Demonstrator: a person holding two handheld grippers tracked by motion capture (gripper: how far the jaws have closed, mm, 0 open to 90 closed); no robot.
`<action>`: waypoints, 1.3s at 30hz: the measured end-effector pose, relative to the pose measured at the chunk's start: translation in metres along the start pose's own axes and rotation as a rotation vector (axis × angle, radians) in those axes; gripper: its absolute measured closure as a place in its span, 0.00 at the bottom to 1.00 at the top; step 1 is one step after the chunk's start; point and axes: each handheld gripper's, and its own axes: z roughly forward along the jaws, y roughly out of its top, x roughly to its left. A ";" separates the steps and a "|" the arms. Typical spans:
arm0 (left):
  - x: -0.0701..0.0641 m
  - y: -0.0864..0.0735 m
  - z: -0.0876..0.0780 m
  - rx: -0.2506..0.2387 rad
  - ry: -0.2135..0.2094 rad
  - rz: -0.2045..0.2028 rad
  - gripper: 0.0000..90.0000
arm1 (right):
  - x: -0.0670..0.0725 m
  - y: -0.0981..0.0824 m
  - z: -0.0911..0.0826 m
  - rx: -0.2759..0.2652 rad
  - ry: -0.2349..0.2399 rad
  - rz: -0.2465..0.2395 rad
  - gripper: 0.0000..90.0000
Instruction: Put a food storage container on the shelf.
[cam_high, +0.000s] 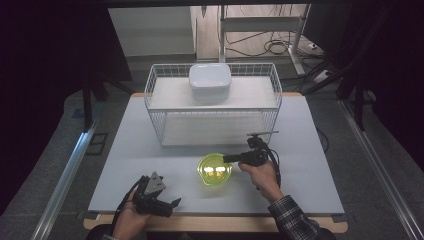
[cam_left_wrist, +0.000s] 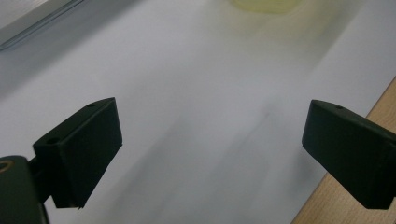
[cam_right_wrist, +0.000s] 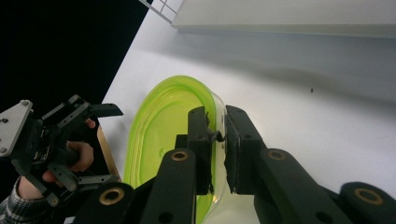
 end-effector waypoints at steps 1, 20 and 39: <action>0.000 0.000 0.000 0.001 0.001 0.001 0.05 | 0.000 0.000 -0.001 -0.003 -0.002 0.000 0.91; 0.002 0.000 -0.001 -0.014 0.008 -0.017 0.05 | 0.015 0.008 -0.026 -0.083 0.088 0.004 0.91; 0.004 0.000 -0.003 -0.032 0.012 -0.035 0.05 | 0.067 0.047 -0.071 -0.175 0.118 -0.080 0.91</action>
